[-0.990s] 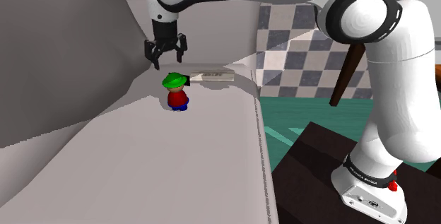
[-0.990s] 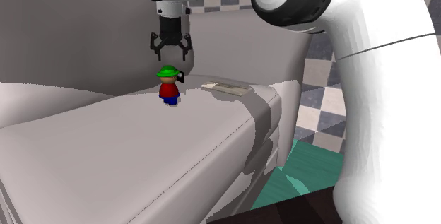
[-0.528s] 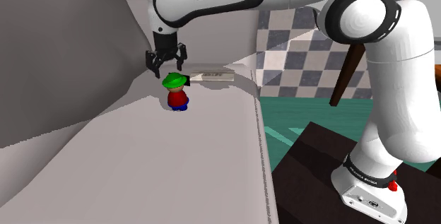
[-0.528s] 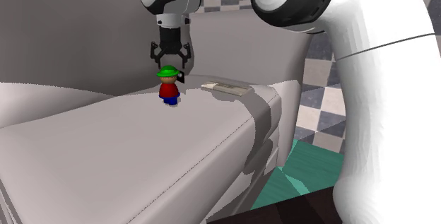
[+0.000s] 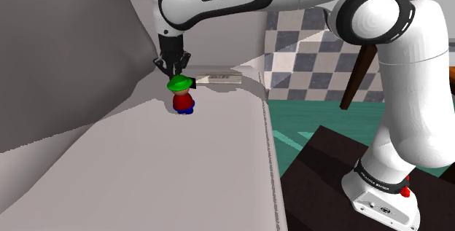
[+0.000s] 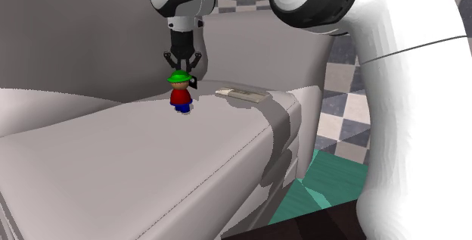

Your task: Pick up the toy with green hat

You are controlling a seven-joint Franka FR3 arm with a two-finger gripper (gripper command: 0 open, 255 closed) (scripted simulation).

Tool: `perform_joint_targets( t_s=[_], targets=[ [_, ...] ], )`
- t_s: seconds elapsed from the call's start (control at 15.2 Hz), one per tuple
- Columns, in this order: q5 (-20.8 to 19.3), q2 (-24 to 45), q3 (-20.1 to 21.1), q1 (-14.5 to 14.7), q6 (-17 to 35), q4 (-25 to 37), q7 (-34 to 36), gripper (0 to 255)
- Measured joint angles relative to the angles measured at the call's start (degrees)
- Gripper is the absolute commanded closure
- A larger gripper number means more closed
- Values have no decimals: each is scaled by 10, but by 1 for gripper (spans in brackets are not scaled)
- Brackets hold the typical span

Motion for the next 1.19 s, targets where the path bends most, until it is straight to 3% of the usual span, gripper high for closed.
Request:
perform_joint_targets(
  t_s=[0.66,1.19],
  targets=[
    [-1,11,0,6,-51,61,-3,255],
    [-8,45,-1,22,-137,182,-7,255]
  ],
)
